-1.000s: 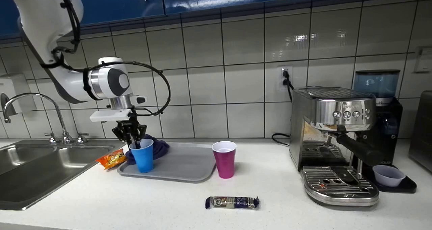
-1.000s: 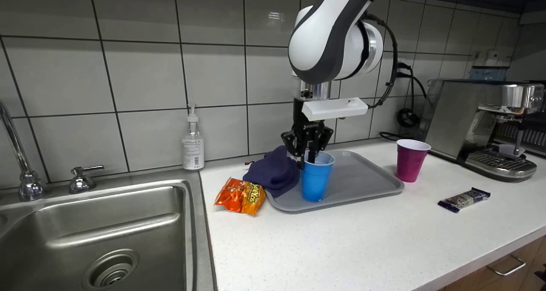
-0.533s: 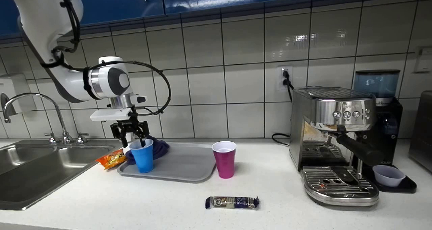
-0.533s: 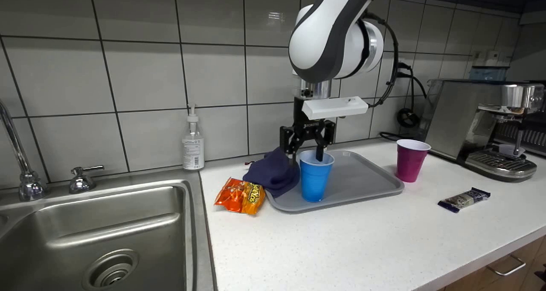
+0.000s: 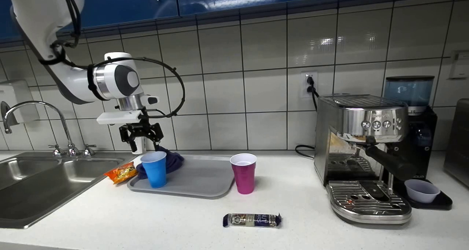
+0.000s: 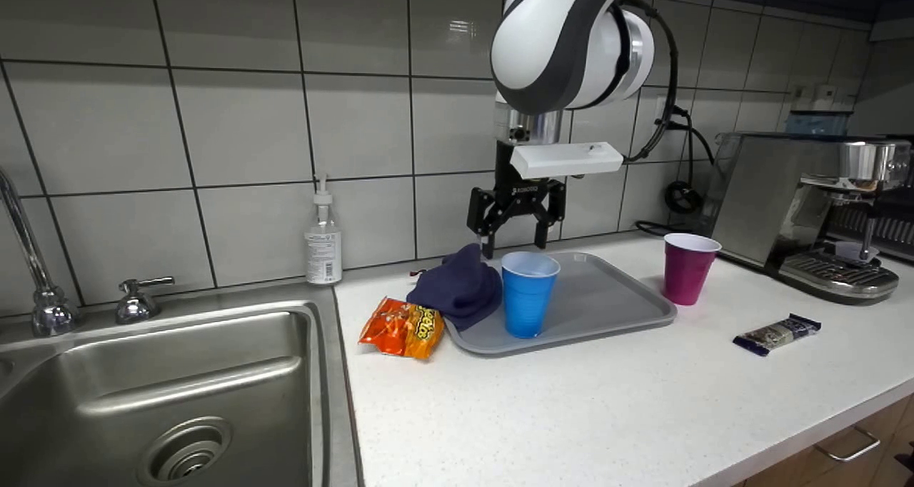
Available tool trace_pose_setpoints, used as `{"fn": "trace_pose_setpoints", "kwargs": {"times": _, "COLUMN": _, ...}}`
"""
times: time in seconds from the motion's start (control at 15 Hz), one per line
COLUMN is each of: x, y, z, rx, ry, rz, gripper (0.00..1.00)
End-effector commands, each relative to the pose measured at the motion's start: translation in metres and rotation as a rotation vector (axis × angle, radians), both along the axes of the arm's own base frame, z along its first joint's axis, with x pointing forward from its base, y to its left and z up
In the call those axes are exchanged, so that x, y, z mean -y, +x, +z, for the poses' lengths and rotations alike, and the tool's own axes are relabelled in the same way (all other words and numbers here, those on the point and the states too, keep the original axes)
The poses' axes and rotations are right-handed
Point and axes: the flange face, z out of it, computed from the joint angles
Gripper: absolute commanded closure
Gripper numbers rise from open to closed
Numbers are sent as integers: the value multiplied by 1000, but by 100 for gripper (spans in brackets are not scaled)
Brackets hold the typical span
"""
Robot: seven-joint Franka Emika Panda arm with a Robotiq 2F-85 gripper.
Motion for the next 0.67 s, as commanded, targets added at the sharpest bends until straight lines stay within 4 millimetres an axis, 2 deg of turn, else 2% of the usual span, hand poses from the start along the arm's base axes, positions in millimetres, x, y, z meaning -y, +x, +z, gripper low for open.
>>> {"fn": "trace_pose_setpoints", "kwargs": {"times": 0.0, "x": 13, "y": -18, "z": 23, "rx": 14, "ry": 12, "rz": -33, "gripper": 0}}
{"fn": "trace_pose_setpoints", "kwargs": {"times": 0.27, "x": 27, "y": -31, "z": 32, "rx": 10, "ry": 3, "rz": -62, "gripper": 0}}
{"fn": "trace_pose_setpoints", "kwargs": {"times": 0.6, "x": 49, "y": -52, "z": 32, "rx": -3, "ry": 10, "rz": -96, "gripper": 0}}
